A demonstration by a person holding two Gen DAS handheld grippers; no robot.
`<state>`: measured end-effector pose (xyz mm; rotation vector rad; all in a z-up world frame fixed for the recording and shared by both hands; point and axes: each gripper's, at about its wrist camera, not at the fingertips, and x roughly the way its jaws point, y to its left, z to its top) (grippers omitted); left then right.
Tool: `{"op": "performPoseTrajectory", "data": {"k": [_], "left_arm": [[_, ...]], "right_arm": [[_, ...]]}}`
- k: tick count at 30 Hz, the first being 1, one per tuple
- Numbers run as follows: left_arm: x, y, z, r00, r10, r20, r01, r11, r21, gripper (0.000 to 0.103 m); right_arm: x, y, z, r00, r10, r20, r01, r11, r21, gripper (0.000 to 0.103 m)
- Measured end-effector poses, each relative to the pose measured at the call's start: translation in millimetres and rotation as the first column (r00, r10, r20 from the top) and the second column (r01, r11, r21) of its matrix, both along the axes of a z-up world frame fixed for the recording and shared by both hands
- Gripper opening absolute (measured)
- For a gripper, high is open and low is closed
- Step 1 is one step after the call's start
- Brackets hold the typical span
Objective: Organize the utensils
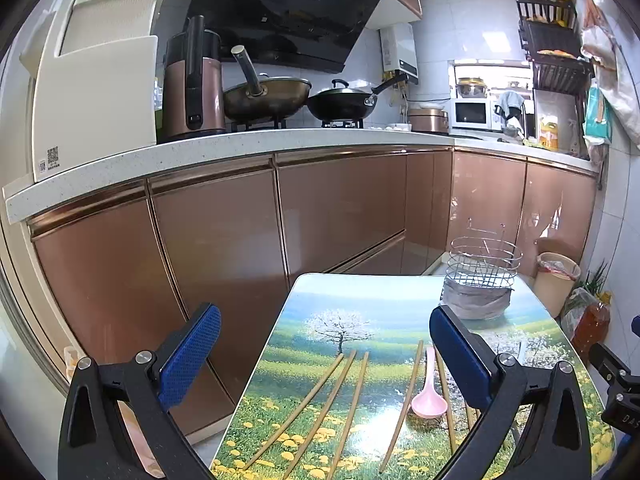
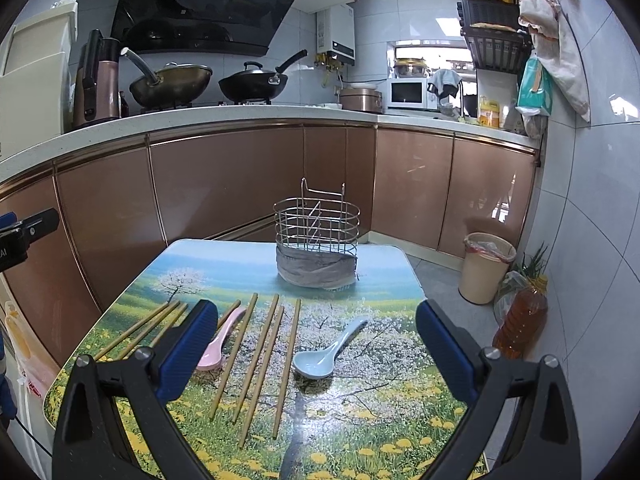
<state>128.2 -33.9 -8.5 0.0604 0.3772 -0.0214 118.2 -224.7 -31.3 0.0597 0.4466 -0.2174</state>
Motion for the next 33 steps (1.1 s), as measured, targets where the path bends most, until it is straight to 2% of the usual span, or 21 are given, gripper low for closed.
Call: {"op": "performPoseTrajectory", "data": {"k": [11,17,26,29,32,33], "left_arm": [[17.7,-0.7,-5.4,1.0,-0.006,-0.028,0.006,1.0,-0.002,0.103],[37.4,12.7,7.5,0.998,-0.01,-0.058,0.012,0.999,0.031,0.103],[81.5,48.4,20.6,0.988,-0.015,-0.153,0.012,1.0,-0.024,0.102],[91.2,51.1,18.3,0.982,-0.042,-0.184,0.039,0.999,-0.02,0.095],[102.6,48.4,7.9,0.961,-0.109,-0.255,0.103,0.994,-0.04,0.077],[108.2,45.8,0.3,0.945,-0.142,-0.294,0.132,0.99,-0.054,0.07]], "right_arm": [[7.9,-10.3,1.6,1.0,0.003,0.004,-0.003,1.0,0.024,0.1],[15.4,-19.3,20.0,1.0,0.023,0.014,-0.024,0.999,0.021,0.1],[48.8,-31.8,44.8,0.995,0.094,-0.026,-0.092,0.993,0.077,0.098],[61.9,-29.7,46.4,0.99,0.131,-0.048,-0.126,0.987,0.096,0.098],[78.0,-27.1,41.1,0.982,0.17,-0.083,-0.158,0.979,0.131,0.092],[82.6,-25.4,38.3,0.979,0.181,-0.095,-0.167,0.976,0.139,0.085]]}}
